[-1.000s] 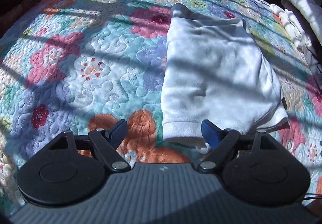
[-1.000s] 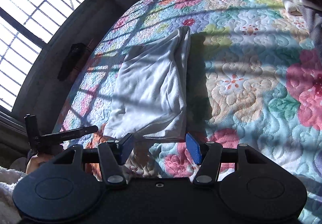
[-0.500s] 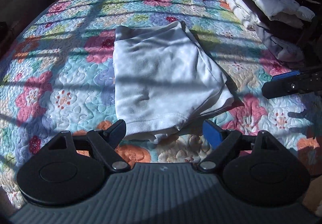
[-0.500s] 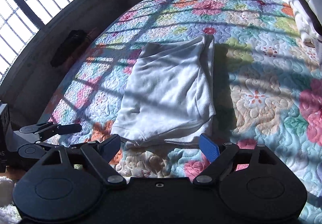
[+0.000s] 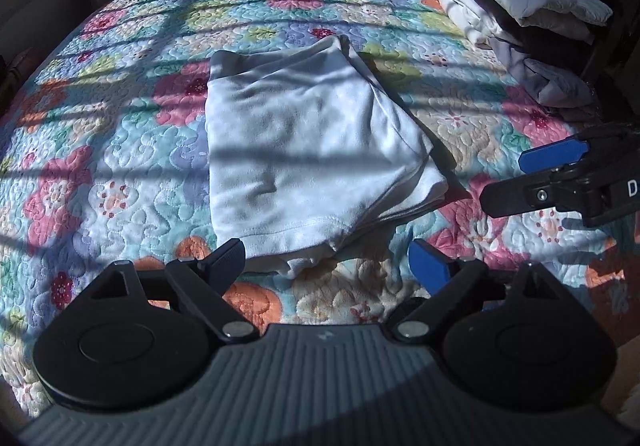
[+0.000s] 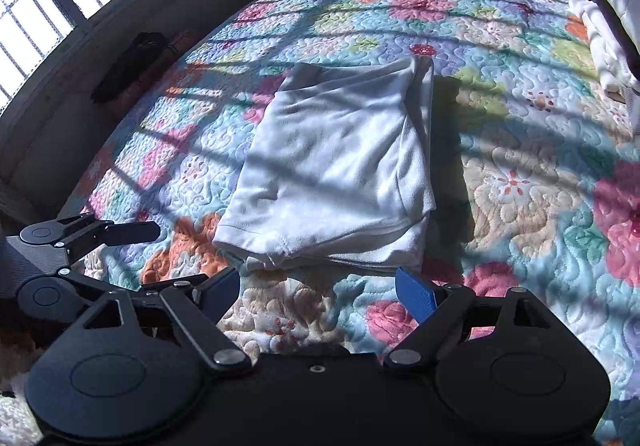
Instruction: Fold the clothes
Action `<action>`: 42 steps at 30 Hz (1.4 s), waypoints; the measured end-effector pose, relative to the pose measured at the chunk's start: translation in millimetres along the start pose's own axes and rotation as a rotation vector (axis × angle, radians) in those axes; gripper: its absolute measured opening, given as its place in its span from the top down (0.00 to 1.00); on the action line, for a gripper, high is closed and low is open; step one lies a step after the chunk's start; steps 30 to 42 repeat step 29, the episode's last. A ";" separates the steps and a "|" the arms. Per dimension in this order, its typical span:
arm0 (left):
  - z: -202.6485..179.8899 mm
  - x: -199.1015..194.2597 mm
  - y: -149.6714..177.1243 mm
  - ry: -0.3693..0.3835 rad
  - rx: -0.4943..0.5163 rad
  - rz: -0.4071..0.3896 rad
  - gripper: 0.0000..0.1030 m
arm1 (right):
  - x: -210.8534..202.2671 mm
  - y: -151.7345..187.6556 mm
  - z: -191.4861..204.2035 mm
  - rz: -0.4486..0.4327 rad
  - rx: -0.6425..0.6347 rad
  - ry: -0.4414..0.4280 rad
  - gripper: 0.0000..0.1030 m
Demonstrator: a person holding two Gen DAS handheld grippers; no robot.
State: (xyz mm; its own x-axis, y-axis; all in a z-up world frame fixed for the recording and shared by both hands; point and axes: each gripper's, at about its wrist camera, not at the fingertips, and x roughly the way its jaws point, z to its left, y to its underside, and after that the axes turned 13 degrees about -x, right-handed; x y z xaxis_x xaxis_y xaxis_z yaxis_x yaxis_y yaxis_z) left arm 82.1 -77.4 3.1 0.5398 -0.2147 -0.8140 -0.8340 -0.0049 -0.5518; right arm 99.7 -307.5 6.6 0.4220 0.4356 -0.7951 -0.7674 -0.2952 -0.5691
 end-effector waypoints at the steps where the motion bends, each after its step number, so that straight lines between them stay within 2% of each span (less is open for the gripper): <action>1: -0.2 -0.1 0.5 -0.001 0.004 -0.001 0.13 | 1.2 -0.6 0.9 0.002 -0.003 0.001 0.14; 8: -2.5 0.3 2.4 0.017 0.019 0.002 0.12 | 4.0 0.3 5.1 0.009 -0.005 -0.019 0.14; 16: -4.3 1.7 5.6 0.005 0.037 0.013 0.08 | 0.1 -0.8 5.4 0.011 -0.012 0.052 0.14; 42: -3.5 5.2 7.3 0.009 0.033 0.022 0.06 | 3.7 0.3 2.4 0.016 0.000 0.035 0.14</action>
